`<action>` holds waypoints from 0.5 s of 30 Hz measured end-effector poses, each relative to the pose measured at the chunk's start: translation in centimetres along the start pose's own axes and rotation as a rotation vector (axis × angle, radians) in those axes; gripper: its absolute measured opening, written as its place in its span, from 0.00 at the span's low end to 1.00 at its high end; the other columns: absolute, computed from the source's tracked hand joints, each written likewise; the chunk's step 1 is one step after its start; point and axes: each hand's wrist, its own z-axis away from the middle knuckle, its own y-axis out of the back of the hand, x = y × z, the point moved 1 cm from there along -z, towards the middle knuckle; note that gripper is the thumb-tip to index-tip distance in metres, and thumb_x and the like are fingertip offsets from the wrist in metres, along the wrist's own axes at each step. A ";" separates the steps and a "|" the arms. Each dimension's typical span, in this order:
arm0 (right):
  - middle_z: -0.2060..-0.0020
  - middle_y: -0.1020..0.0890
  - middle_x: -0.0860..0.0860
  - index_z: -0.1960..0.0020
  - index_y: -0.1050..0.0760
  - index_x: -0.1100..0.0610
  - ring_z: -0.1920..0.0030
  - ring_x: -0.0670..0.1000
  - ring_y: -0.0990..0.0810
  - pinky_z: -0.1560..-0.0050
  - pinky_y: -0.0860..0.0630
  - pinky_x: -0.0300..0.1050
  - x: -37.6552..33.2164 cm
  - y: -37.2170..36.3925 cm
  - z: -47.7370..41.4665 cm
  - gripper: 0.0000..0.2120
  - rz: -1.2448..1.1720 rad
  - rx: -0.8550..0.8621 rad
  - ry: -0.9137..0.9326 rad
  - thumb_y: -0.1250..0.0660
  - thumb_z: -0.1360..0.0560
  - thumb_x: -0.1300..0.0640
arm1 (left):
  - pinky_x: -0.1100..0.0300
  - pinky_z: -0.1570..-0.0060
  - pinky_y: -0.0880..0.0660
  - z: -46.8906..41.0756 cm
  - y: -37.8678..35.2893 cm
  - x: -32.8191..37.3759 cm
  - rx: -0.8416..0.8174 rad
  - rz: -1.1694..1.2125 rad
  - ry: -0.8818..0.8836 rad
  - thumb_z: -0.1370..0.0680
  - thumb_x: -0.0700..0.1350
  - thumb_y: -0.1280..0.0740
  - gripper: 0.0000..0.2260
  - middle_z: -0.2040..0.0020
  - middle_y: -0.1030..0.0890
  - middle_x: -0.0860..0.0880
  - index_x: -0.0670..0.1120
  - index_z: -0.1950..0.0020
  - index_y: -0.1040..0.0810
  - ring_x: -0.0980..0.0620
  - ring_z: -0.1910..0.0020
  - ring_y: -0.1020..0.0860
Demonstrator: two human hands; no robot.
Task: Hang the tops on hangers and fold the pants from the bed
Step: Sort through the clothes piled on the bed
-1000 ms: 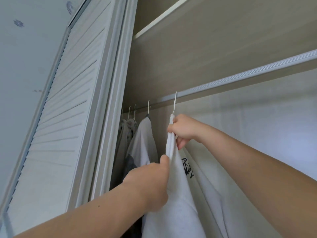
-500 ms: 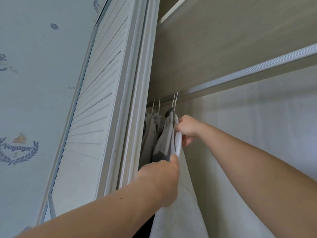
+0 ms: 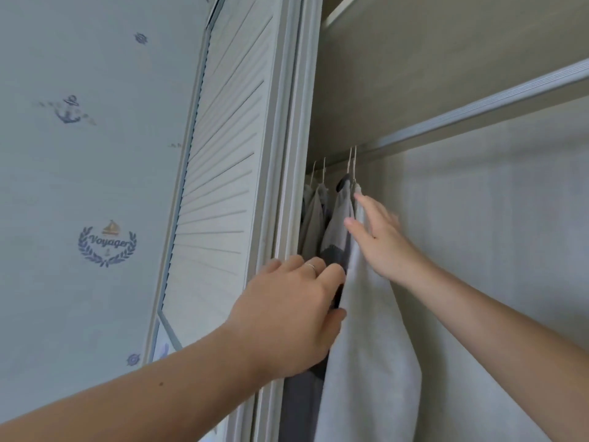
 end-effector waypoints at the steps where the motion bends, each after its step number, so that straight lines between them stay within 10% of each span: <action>1: 0.19 0.48 0.45 0.19 0.50 0.44 0.20 0.50 0.52 0.22 0.51 0.55 -1.3 -0.3 1.3 0.29 0.022 -0.006 0.029 0.48 0.17 0.39 | 0.52 0.46 0.27 1.9 0.8 -0.4 -0.004 -0.031 0.025 0.20 0.61 0.48 0.18 0.45 0.23 0.55 0.54 0.36 0.30 0.50 0.46 0.25; 7: 0.21 0.62 0.36 0.23 0.65 0.33 0.22 0.42 0.66 0.24 0.65 0.56 -11.3 -3.8 10.5 0.34 0.058 -0.178 0.203 0.62 0.27 0.26 | 0.43 0.35 0.29 14.6 6.2 -4.0 -0.123 -0.097 0.242 0.20 0.63 0.47 0.24 0.30 0.25 0.51 0.53 0.30 0.27 0.43 0.28 0.30; 15: 0.22 0.66 0.37 0.22 0.66 0.36 0.25 0.41 0.73 0.23 0.67 0.56 -28.5 -10.3 23.5 0.38 -0.093 -0.461 0.376 0.64 0.29 0.25 | 0.49 0.24 0.63 35.1 16.6 -6.1 -0.361 -0.154 0.604 0.24 0.71 0.62 0.33 0.18 0.56 0.56 0.62 0.19 0.58 0.50 0.20 0.64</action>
